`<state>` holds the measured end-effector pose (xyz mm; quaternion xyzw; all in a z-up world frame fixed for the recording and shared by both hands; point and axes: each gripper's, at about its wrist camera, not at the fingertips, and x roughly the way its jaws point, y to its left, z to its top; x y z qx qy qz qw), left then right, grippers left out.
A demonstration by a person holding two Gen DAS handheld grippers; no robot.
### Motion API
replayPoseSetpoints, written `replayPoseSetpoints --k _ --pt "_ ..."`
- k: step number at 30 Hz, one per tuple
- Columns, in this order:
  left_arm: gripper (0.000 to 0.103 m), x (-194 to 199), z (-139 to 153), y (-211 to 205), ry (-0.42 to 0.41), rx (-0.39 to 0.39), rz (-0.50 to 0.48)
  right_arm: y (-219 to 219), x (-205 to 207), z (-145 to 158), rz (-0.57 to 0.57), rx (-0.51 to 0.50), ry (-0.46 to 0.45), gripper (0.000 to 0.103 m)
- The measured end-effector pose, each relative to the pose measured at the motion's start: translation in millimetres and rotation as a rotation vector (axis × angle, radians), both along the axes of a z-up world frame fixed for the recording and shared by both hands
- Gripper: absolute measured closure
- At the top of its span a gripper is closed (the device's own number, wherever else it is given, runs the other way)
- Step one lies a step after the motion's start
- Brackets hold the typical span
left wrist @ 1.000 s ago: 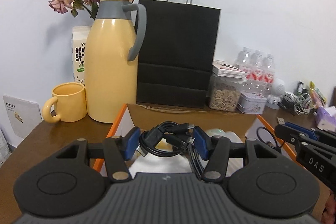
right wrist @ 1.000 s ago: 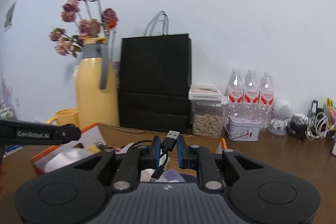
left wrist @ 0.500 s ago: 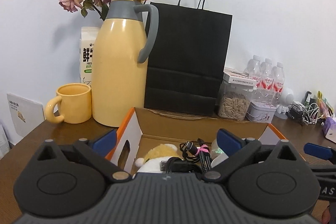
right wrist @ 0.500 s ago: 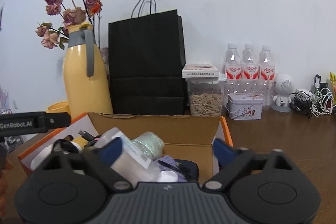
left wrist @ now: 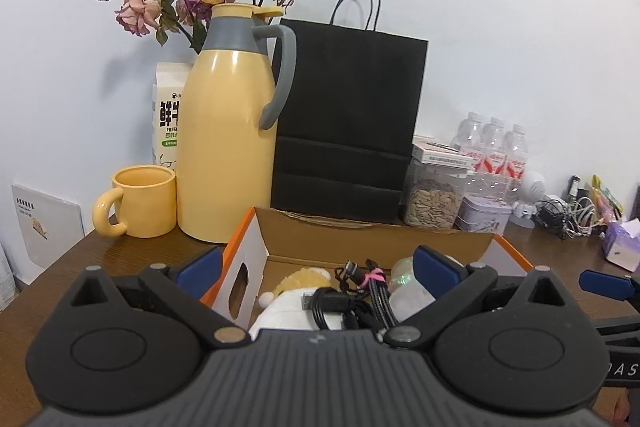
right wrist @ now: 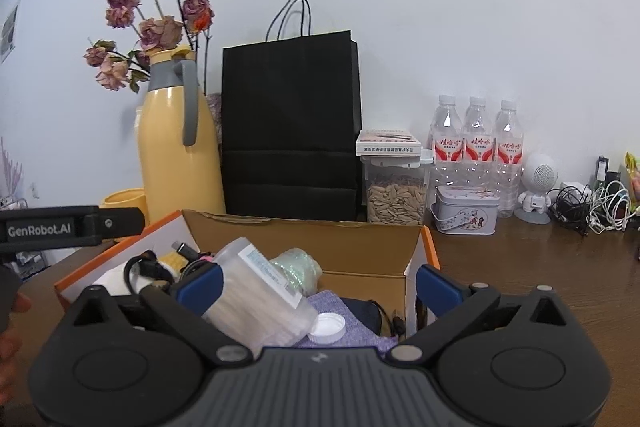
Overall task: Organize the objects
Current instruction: 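Withdraw both tools back over the table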
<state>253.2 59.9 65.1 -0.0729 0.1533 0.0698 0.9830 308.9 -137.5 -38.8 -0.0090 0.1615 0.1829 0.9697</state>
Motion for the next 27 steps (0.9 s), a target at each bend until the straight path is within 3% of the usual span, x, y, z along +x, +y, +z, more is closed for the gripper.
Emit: replayPoseSetpoints --k 5,10,21,25,27 --pt "0.000 -21.3 -7.4 6.0 0.016 0.000 -0.017 -5.6 -19.8 -4.6 0.017 -0.033 -0.003 0.000" --pt "0.000 -37.8 -24.8 14.9 0.093 0.004 -0.034 -12.8 -37.4 -12.0 0.018 -0.051 0.012 0.000" --pt "0.000 -59.7 -54.5 24.4 0.241 0.021 -0.032 -15.2 -59.2 -39.2 0.022 -0.122 0.136 0.002" --pt "0.000 -62.0 -61.2 29.1 0.270 0.005 -0.019 -13.8 -56.0 -44.3 0.019 -0.132 0.168 0.030" --pt "0.000 -62.0 -61.6 30.7 0.271 -0.002 -0.015 -12.5 -53.8 -47.8 0.025 -0.138 0.188 0.036"
